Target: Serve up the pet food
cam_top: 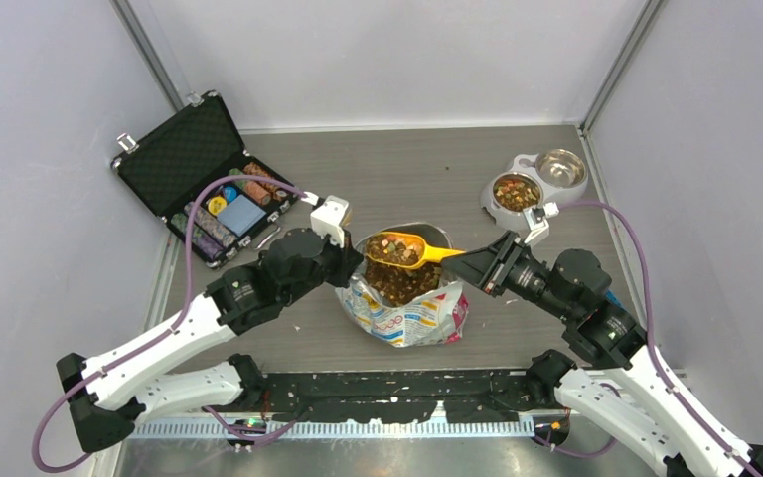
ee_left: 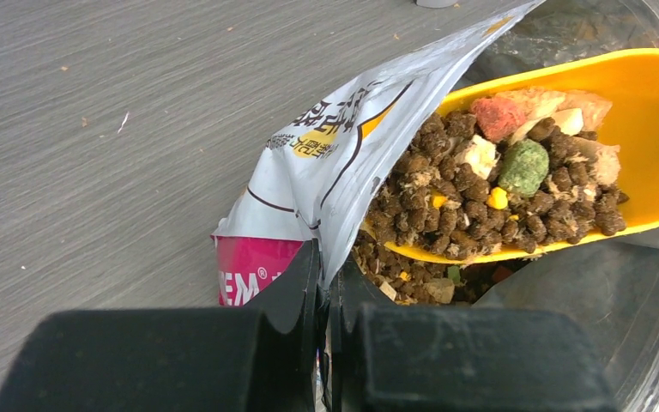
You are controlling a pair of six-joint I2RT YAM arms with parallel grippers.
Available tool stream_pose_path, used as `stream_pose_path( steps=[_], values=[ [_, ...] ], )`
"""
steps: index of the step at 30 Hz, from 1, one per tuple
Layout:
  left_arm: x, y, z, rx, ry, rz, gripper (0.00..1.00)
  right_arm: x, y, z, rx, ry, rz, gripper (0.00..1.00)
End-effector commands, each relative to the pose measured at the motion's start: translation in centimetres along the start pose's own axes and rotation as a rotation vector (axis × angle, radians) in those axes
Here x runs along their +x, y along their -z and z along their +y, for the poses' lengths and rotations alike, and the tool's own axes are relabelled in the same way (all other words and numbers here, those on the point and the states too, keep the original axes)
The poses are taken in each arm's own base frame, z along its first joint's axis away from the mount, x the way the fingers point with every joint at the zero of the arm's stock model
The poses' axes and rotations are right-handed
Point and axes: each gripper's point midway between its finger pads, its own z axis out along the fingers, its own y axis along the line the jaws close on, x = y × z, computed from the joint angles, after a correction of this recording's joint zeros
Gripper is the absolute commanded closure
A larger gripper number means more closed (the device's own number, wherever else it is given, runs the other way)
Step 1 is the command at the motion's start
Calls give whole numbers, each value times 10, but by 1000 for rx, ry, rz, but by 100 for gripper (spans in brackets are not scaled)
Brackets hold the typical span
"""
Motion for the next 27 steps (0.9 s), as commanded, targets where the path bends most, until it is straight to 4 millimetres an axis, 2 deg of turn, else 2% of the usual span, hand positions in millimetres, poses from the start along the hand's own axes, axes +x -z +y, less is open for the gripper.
stream_pose_path(
  steps=[1, 10, 13, 14, 15, 16, 18, 27],
  values=[
    [-21, 2, -1, -12, -7, -57, 100, -14, 9, 36, -126, 14, -47, 95],
    [-34, 6, -1, -23, -22, -81, 100, -12, 11, 18, -146, -20, -61, 95],
    [-36, 4, -1, -31, -25, -79, 100, -11, 10, 18, -194, -45, -48, 95],
    [-37, 4, -1, -34, -26, -76, 100, -8, 7, 9, -185, -69, -37, 95],
    [-37, 3, -1, -37, -28, -73, 100, -9, 8, 12, -216, -65, -35, 95],
    [-38, 2, -1, -39, -28, -73, 100, -6, 5, 5, -214, -95, -24, 95],
    [-39, 0, -1, -46, -29, -72, 100, -7, 7, 11, -293, -99, -21, 95],
    [-46, -6, -2, -68, -21, -68, 100, -5, 16, -8, -345, -122, -18, 95]
  ],
)
